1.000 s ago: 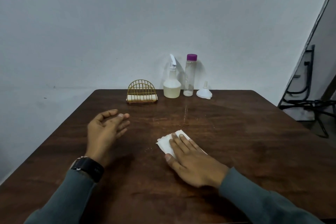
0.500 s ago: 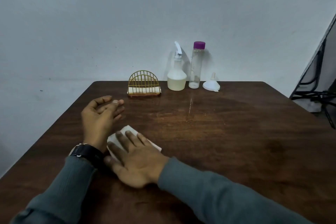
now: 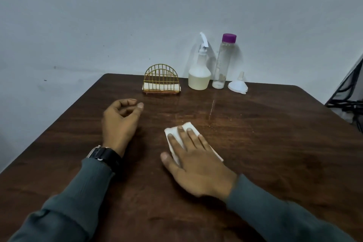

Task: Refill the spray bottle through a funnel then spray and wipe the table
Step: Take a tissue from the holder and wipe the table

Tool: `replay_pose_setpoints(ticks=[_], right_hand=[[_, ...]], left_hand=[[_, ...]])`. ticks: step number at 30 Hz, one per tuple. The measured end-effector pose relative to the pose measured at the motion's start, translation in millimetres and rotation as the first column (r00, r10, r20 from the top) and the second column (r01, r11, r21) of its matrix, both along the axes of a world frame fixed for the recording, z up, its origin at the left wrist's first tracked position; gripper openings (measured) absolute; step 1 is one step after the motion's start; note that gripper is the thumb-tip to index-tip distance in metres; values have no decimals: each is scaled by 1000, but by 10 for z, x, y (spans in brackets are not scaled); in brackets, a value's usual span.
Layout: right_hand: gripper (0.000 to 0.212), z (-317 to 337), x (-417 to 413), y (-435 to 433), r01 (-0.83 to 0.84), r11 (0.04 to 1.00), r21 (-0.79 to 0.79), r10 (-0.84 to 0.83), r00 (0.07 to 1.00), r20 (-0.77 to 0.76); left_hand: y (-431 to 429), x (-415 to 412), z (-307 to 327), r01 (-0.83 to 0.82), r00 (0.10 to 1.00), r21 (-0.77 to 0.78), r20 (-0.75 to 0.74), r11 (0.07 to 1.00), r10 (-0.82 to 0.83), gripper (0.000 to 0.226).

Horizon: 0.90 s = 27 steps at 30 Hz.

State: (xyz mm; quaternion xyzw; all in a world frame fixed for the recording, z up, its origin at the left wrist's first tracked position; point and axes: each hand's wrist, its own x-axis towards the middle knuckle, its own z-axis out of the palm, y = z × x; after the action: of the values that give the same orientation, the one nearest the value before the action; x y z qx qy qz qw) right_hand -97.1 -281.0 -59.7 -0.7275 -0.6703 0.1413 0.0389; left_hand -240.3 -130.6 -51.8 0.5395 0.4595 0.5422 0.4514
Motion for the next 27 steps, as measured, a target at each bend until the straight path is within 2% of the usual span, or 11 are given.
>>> replay_pose_setpoints(ticks=[3, 5, 7, 11, 16, 21, 27], right_hand=[[75, 30, -210, -200, -47, 998, -47, 46, 999, -20], [73, 19, -319, -120, -77, 996, -50, 75, 996, -45], [69, 2, -365, 101, -106, 994, -25, 104, 993, -65], [63, -51, -272, 756, -112, 994, -7, 112, 994, 0], [64, 33, 257, 1261, 61, 997, -36, -59, 997, 50], [68, 42, 738, 840, 192, 981, -24, -191, 981, 26], [71, -4, 528, -45, 167, 985, -35, -166, 986, 9]], left_hand=[[-44, 44, -9, 31, 984, 150, -181, 988, -4, 18], [-101, 76, 5, 87, 933, 266, -359, 960, 14, 25], [-127, 88, 30, 128, 895, 326, -444, 937, 32, 32], [-105, 53, 44, 94, 881, 351, -464, 932, 86, 39], [-136, -16, -12, 77, 850, 308, -518, 948, 99, 45], [-233, 41, -8, 188, 780, 313, -623, 931, 52, 48], [-382, 182, 23, 266, 750, 282, -662, 922, -14, 49]])
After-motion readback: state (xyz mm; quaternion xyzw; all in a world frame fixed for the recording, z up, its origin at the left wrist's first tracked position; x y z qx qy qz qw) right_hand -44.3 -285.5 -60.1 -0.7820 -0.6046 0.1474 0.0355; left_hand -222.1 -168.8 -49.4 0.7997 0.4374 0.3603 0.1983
